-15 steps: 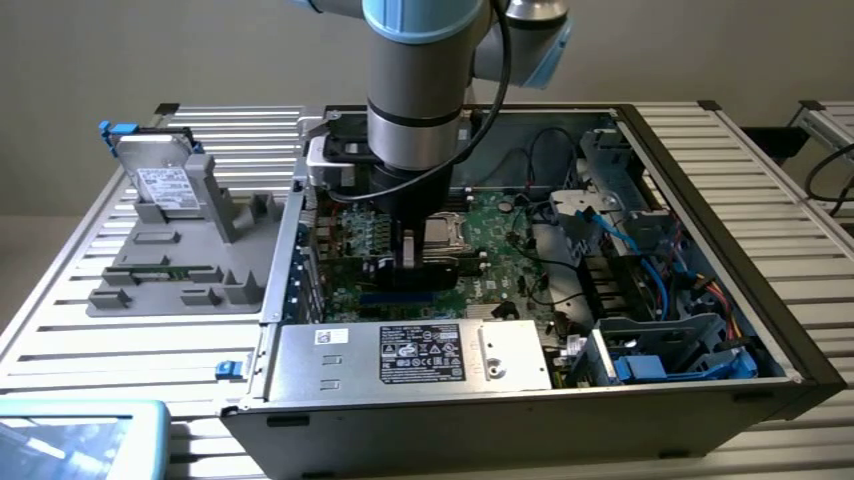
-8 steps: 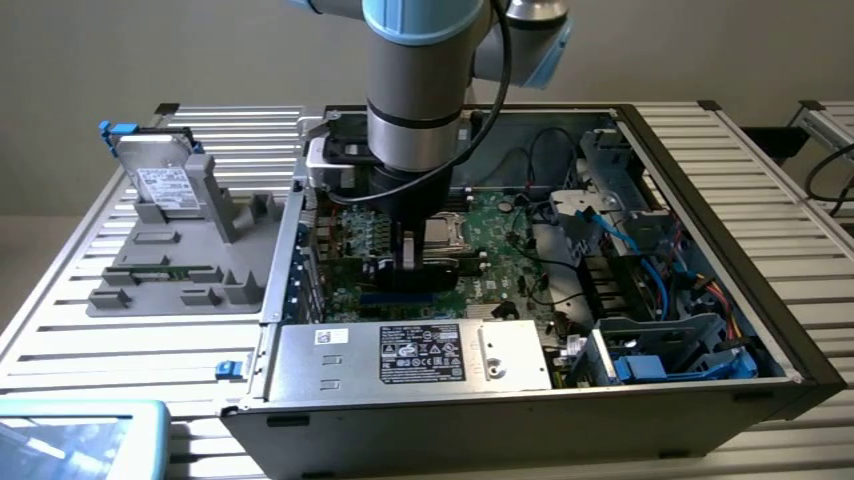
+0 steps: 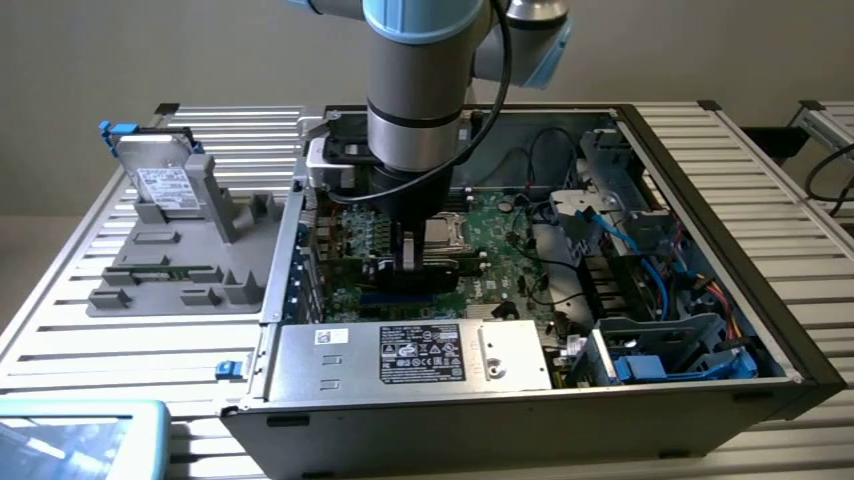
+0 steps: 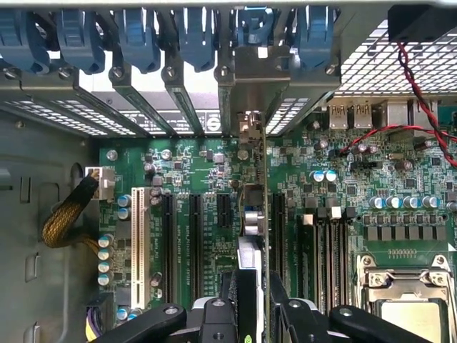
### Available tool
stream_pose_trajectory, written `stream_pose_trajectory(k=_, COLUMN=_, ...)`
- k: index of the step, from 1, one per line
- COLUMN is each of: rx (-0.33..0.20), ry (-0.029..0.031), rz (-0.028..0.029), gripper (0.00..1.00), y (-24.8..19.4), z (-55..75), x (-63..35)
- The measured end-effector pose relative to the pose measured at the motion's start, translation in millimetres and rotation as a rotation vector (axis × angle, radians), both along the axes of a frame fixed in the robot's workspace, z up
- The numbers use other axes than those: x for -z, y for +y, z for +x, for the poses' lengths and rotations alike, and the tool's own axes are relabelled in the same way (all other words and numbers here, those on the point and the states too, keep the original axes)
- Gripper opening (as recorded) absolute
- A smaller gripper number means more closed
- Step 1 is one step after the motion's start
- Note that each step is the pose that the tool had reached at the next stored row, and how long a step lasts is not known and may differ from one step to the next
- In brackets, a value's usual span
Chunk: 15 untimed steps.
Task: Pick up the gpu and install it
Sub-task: 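Insert the gpu into the slot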
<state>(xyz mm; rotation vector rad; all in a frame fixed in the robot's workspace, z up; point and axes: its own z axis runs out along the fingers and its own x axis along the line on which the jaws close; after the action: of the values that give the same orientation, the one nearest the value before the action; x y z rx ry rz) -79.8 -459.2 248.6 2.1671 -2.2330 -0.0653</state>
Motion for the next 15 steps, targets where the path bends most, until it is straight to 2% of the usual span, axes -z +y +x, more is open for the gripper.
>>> stream_pose_trajectory(k=15, rx=-0.002, ry=0.0006, rz=-0.0033, gripper=0.28, y=-0.4, z=0.1, x=0.0)
